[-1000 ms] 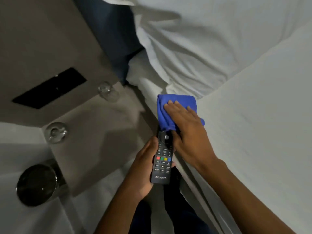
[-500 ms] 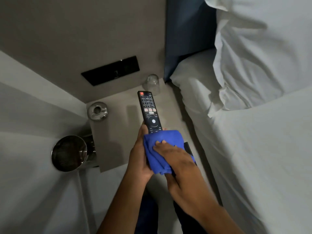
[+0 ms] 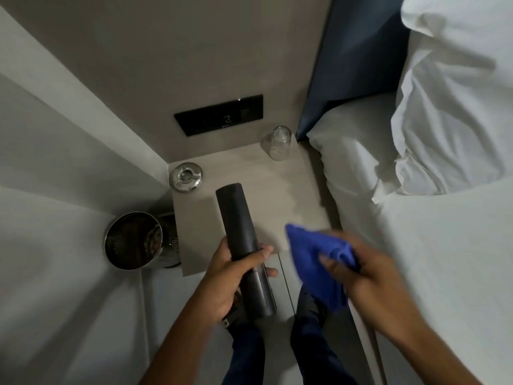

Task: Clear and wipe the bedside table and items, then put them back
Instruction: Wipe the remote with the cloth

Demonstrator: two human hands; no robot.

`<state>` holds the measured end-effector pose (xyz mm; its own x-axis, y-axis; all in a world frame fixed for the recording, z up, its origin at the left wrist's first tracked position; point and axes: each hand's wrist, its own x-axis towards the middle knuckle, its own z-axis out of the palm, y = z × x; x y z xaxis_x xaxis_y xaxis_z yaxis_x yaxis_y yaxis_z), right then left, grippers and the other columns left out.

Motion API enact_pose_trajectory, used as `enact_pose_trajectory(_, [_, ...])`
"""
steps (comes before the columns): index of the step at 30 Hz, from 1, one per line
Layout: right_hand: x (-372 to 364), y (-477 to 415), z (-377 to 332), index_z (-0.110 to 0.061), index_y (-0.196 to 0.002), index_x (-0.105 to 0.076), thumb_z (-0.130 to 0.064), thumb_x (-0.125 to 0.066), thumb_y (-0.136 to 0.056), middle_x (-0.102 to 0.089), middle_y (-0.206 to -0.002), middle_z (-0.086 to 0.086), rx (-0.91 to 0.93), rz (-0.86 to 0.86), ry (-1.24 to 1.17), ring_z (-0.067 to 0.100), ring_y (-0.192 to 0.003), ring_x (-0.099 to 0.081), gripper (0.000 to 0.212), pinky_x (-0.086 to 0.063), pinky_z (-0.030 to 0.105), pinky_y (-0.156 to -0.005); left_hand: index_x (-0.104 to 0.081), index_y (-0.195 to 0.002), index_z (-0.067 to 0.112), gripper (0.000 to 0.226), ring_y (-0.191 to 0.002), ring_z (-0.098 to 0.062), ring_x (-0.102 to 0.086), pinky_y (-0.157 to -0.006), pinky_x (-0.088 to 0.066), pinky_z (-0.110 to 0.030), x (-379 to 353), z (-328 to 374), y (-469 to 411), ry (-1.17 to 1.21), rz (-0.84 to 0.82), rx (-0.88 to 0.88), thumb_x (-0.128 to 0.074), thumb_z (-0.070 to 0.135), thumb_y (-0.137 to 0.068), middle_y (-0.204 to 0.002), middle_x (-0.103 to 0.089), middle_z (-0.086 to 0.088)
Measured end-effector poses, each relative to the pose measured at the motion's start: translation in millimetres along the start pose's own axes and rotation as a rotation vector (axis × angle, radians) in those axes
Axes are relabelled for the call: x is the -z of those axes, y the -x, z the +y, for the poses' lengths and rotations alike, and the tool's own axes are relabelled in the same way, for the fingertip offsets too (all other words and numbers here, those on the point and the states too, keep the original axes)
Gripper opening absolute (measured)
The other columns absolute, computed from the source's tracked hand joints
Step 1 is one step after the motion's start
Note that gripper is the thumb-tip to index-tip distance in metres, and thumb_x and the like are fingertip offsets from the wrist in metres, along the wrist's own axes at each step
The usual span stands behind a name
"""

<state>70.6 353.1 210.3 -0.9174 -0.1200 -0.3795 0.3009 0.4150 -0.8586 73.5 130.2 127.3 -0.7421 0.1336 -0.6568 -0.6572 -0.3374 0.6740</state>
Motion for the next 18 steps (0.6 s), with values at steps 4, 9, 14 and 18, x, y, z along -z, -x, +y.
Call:
enact_pose_trajectory(4, [-11,-31,-20,-0.033,-0.133,-0.054,-0.004,-0.058,-0.09,-0.067,-0.116,-0.016,0.232,0.189,0.146,-0.006,-0.103,-0.059,0.052,-0.046,0.01,-0.088,-0.048,-0.132,0.035,0.055,-0.079,-0.028,-0.074,-0.07,-0.057,-0.03,0,0,10,-0.201,-0.058,-0.067,-0.072,0.043,-0.083,-0.113,-0.075,-0.006])
enact_pose_trajectory(9, [-54,-61,-32,-0.017,-0.141,-0.048,0.002,-0.058,-0.086,-0.045,-0.149,0.004,0.373,0.116,0.285,0.017,-0.141,-0.035,0.059,-0.028,0.043,-0.117,-0.057,-0.132,0.037,0.042,-0.093,-0.02,-0.07,-0.076,-0.058,-0.028,-6,-6,15,-0.035,-0.097,0.004,-0.04,0.053,-0.097,-0.115,-0.073,-0.008])
enact_pose_trajectory(14, [-89,-54,-20,-0.015,-0.137,-0.051,0.008,-0.054,-0.085,-0.058,-0.135,0.006,0.342,-0.011,0.129,0.015,-0.115,-0.058,0.056,-0.048,0.033,-0.099,-0.045,-0.145,0.031,0.044,-0.134,-0.02,-0.052,-0.111,-0.042,-0.04,-9,-3,10,0.277,-0.077,-0.061,-0.042,0.037,-0.101,-0.145,-0.056,-0.004])
enact_pose_trajectory(18, [-105,-35,-13,-0.021,-0.135,-0.053,0.007,-0.055,-0.085,-0.052,-0.126,-0.02,0.311,-0.05,0.047,0.0,-0.112,-0.055,0.057,-0.045,0.016,-0.097,-0.058,-0.135,0.017,0.041,-0.116,-0.022,-0.067,-0.083,-0.059,-0.029,-5,1,10,0.554,0.04,-0.022,-0.046,0.033,-0.099,-0.13,-0.067,-0.011])
